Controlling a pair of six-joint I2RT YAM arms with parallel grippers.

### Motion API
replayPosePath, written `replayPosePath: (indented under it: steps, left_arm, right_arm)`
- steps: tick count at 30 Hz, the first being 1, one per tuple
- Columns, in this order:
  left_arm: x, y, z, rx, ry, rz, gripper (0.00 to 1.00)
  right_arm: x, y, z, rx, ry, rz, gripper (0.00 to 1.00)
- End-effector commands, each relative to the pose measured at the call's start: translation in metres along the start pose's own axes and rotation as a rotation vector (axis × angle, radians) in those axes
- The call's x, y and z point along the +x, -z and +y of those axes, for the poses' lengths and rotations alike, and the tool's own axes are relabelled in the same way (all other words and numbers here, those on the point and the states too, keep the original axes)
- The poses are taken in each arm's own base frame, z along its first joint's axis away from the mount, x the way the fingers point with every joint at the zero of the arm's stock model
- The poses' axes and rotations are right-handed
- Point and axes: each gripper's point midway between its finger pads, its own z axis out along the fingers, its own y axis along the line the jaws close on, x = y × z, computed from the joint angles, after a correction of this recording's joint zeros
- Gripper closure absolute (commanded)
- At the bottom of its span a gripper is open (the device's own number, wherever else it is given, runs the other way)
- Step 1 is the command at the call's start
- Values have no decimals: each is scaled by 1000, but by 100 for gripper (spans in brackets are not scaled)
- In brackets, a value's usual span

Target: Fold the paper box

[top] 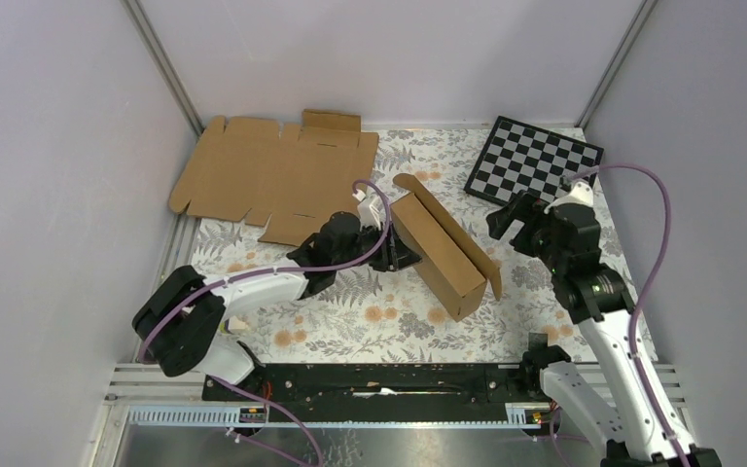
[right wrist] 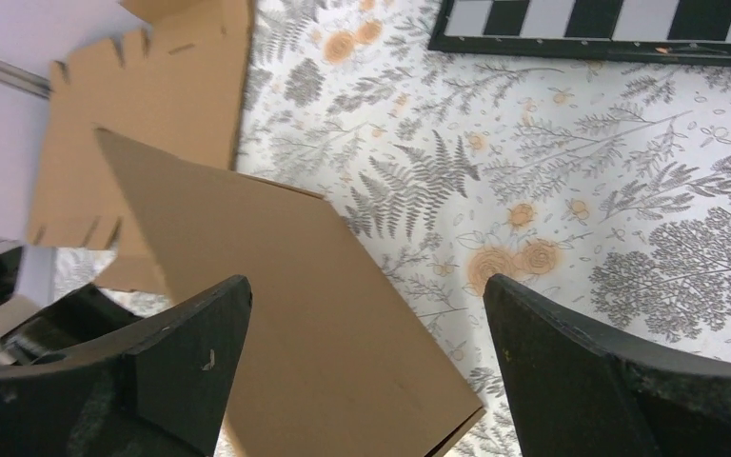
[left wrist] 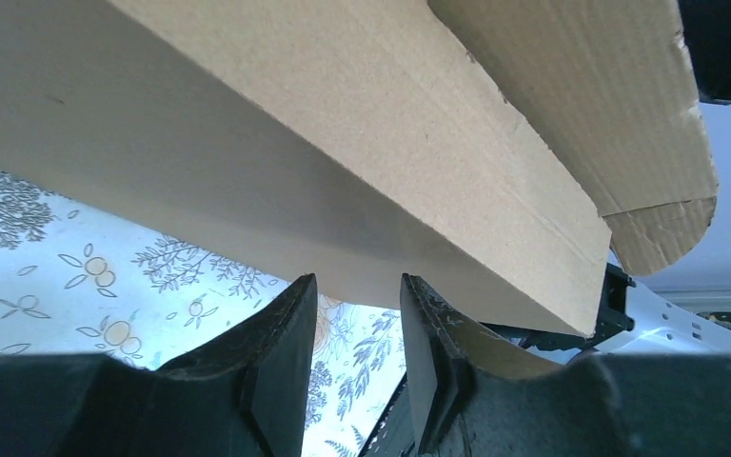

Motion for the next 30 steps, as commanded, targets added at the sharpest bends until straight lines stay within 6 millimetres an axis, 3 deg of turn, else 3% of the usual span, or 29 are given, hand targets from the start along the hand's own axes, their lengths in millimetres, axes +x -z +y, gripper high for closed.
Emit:
replayPosePath:
  steps: [1,5,10,20,25,30]
  left_arm:
    - [-24,18,-20,52,-95,-36,60]
    - [-28,34,-10,6,-138,-25,59]
    - [-31,51,-2,23,-126,-13,59]
    - [-34,46,-4,67,-94,-12,59]
    - [-50,40,-7,56,-98,-60,57]
    - [-61,26,-12,84,-54,-84,57]
  right_arm:
    - [-23,37,28,-127,-23,-66,0]
    - [-2,45,66,-354,42,72,0]
    - [25,30,83,-432,74,313,0]
    - [46,20,95,-275,344,454,0]
    - [69,11,84,-112,531,534,0]
    - [73,7,69,7,642,544,1]
